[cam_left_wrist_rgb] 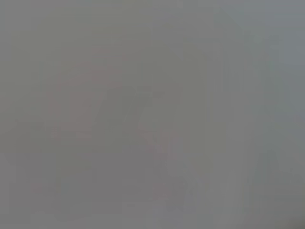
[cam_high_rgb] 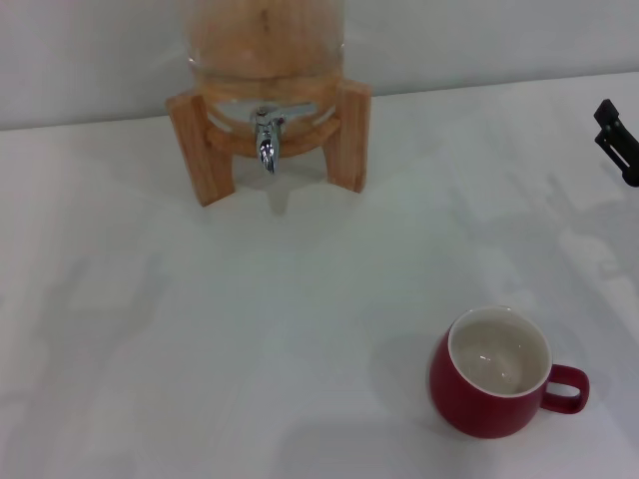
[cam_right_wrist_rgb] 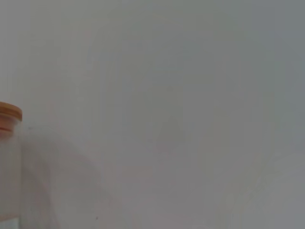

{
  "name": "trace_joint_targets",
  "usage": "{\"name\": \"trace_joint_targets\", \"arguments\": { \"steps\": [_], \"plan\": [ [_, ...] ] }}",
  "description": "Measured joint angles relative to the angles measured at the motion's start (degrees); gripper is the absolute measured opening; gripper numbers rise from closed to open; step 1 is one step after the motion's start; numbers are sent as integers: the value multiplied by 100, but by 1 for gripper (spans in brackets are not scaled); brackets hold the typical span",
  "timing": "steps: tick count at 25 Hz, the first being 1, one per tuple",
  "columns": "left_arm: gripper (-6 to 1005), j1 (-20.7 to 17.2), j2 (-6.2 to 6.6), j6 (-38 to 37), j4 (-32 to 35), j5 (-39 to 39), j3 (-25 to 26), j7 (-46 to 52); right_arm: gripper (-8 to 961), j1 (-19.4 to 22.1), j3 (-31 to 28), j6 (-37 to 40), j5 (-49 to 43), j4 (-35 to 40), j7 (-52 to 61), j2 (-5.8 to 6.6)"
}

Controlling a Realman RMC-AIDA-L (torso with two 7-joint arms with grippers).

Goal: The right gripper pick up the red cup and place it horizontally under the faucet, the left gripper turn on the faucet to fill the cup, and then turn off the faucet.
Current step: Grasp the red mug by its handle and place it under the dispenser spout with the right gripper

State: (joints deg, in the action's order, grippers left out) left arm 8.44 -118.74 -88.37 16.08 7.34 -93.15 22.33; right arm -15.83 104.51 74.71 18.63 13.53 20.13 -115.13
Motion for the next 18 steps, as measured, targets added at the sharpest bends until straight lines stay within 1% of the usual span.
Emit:
{"name": "trace_joint_targets", "arguments": {
  "steps": [14, 18],
  "plan": [
    [841, 0, 0, 13, -1, -5, -15, 0, 818, 6, 74, 15, 0, -8, 18, 0],
    [841, 7, 0, 34, -30, -5, -19, 0, 817, 64, 74, 70, 0, -9, 18, 1]
  ]
}}
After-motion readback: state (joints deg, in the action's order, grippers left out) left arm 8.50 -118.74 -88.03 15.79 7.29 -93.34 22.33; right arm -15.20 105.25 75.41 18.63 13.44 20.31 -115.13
